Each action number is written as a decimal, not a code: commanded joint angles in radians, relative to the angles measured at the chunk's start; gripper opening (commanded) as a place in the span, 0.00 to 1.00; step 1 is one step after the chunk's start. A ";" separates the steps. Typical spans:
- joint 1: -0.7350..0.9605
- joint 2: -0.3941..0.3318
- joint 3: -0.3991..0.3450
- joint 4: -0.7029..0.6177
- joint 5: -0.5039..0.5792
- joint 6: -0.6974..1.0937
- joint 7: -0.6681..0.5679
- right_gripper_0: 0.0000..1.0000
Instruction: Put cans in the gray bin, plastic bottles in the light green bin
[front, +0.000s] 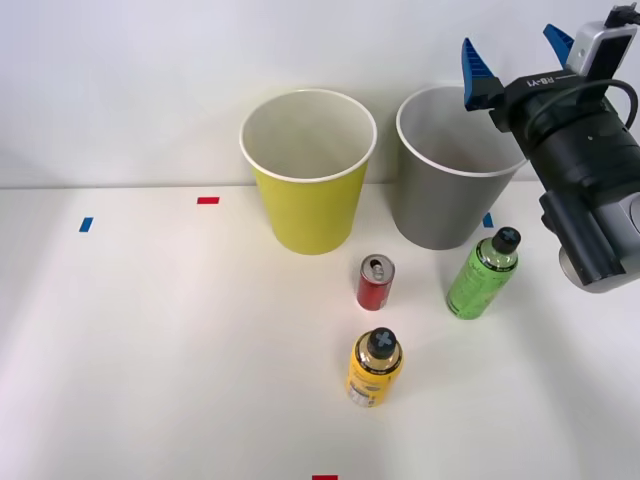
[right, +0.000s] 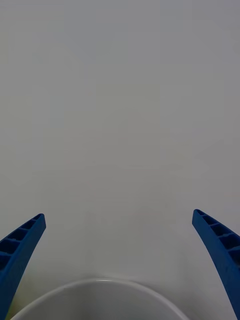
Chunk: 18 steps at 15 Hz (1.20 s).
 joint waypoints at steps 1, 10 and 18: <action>0.104 -0.003 -0.055 -0.125 0.004 -0.004 0.001 1.00; 0.648 0.038 -0.286 -0.502 -0.034 0.080 -0.032 1.00; 0.981 0.066 -0.328 -0.565 -0.039 0.231 -0.039 1.00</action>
